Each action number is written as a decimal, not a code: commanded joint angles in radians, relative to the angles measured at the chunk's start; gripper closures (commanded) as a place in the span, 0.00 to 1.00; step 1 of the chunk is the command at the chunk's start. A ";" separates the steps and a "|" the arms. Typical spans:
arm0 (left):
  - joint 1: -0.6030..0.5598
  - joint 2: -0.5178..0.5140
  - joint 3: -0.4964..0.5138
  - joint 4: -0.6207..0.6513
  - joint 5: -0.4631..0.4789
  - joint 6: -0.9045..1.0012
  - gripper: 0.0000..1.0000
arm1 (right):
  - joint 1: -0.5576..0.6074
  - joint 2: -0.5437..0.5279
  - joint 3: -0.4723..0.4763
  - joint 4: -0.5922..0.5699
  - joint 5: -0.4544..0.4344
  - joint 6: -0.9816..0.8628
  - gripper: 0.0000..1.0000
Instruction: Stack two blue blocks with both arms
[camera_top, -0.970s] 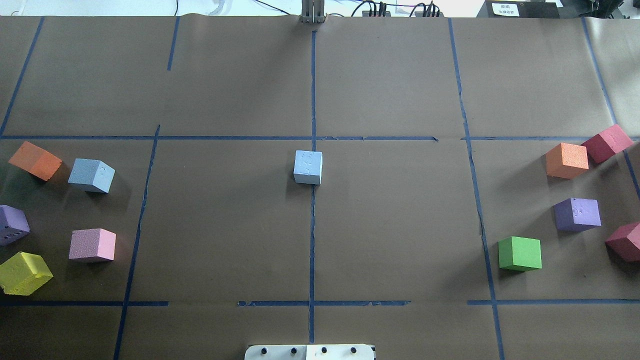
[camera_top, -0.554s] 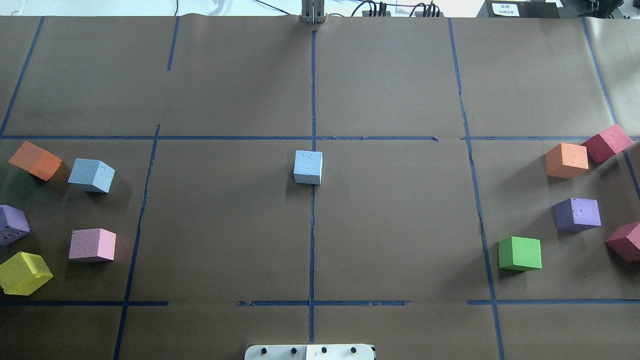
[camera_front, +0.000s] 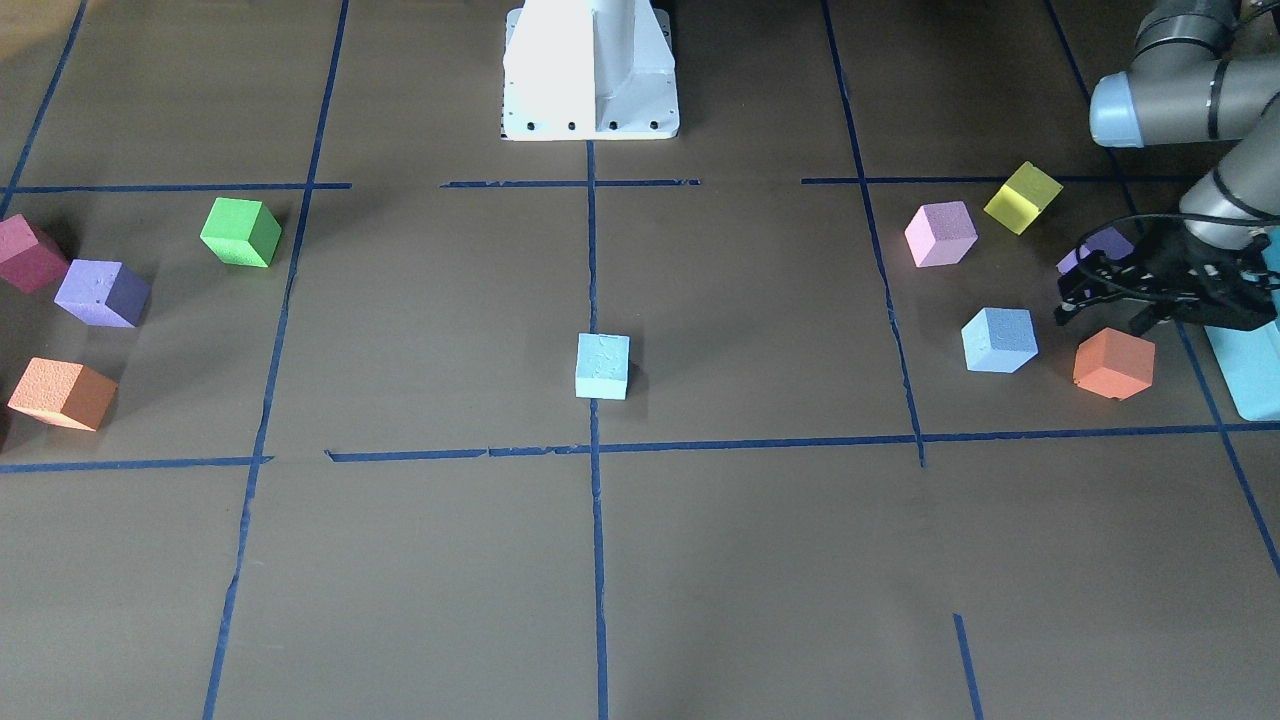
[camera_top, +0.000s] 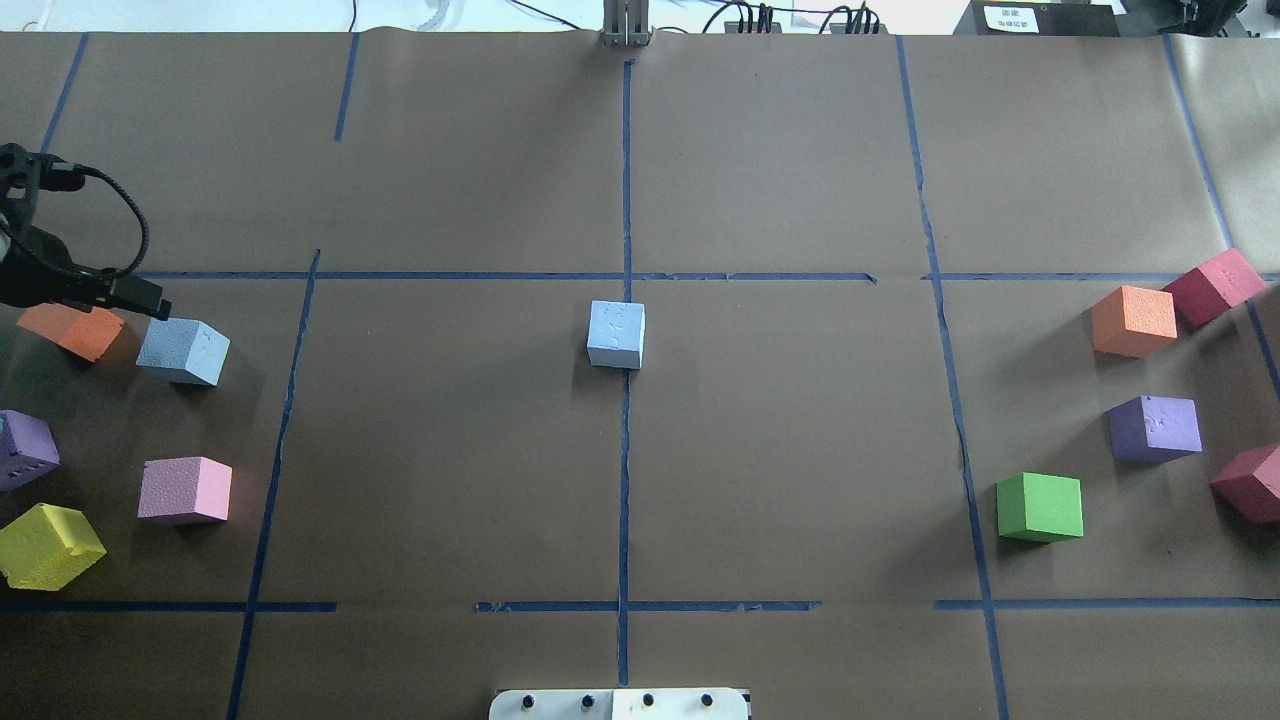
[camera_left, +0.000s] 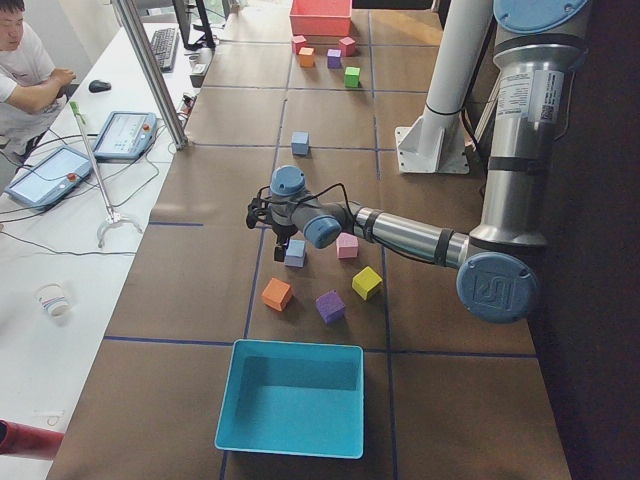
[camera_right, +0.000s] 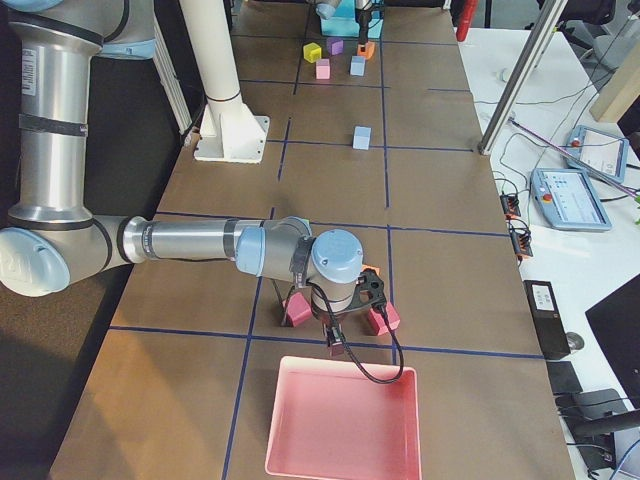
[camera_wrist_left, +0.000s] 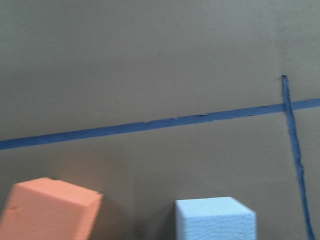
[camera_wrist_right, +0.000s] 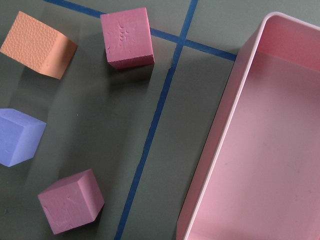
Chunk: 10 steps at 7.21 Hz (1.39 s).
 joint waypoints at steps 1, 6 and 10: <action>0.049 -0.012 0.018 -0.012 0.027 -0.047 0.00 | 0.000 -0.001 0.001 0.000 0.000 0.000 0.00; 0.122 -0.061 0.130 -0.015 0.080 -0.040 0.26 | 0.000 -0.003 -0.001 0.000 0.000 -0.002 0.00; 0.112 -0.079 0.057 0.049 0.023 -0.052 0.98 | 0.000 -0.003 0.005 0.000 0.002 0.000 0.00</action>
